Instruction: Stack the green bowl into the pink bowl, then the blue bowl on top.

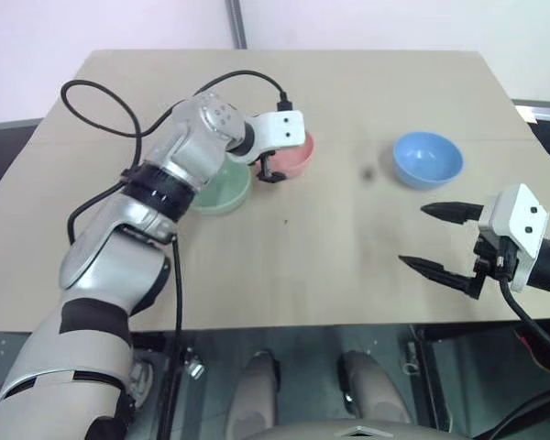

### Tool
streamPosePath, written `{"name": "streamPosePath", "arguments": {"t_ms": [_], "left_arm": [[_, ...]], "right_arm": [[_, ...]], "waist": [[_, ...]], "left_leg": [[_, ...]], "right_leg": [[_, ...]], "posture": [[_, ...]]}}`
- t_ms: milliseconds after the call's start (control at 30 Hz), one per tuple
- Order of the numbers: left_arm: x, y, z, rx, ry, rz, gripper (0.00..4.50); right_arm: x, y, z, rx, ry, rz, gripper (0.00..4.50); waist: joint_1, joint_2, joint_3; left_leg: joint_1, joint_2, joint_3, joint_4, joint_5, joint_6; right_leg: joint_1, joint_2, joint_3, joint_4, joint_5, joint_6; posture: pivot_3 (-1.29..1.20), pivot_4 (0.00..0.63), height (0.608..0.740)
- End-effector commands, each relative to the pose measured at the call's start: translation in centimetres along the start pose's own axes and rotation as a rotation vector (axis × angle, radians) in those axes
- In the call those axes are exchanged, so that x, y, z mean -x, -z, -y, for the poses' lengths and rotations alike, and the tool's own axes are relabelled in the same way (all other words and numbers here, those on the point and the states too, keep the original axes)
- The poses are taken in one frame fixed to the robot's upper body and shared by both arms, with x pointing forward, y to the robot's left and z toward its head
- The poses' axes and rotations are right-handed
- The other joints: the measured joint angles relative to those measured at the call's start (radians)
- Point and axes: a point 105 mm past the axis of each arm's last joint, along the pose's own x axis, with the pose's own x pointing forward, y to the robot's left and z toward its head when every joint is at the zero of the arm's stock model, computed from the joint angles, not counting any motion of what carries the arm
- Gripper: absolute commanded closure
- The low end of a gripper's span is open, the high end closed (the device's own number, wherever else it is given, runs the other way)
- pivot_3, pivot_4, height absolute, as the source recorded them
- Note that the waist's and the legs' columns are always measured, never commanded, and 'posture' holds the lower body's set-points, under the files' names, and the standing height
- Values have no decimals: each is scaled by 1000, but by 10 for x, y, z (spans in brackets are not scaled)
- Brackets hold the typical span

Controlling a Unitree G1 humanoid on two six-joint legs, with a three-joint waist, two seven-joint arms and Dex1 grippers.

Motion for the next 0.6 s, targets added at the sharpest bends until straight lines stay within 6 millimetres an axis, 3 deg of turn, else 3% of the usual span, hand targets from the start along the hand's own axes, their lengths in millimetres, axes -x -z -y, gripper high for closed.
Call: {"name": "streamPosePath", "arguments": {"t_ms": [33, 133, 433, 600], "left_arm": [[3, -7, -6, -60, 30, 3, 0], [3, -7, -6, -79, 53, -2, 0], [4, -5, -8, -99, 57, -6, 0], [5, -7, -9, -111, 57, 7, 1653]], "right_arm": [[10, -8, 19, 21, 187, 13, 34], [14, -13, 27, 32, 267, 38, 34], [3, -23, 17, 28, 236, 108, 34], [1, -24, 19, 38, 230, 110, 0]], "waist": [[1, 0, 0], [7, 0, 0], [13, 0, 0], [13, 0, 0]], "left_leg": [[-1, 0, 0, 0, 0, 0], [-3, 0, 0, 0, 0, 0], [-10, 0, -2, 2, 0, 0], [-10, 0, -3, 2, 0, 0]], "right_leg": [[0, 0, 0, 0, 0, 0], [-3, 0, 0, 0, 0, 0], [-7, -1, -2, 0, 0, 0], [-7, -1, -3, 1, 0, 0]], "posture": [[0, 150, 740], [0, 150, 740], [0, 150, 740], [0, 150, 740]]}}
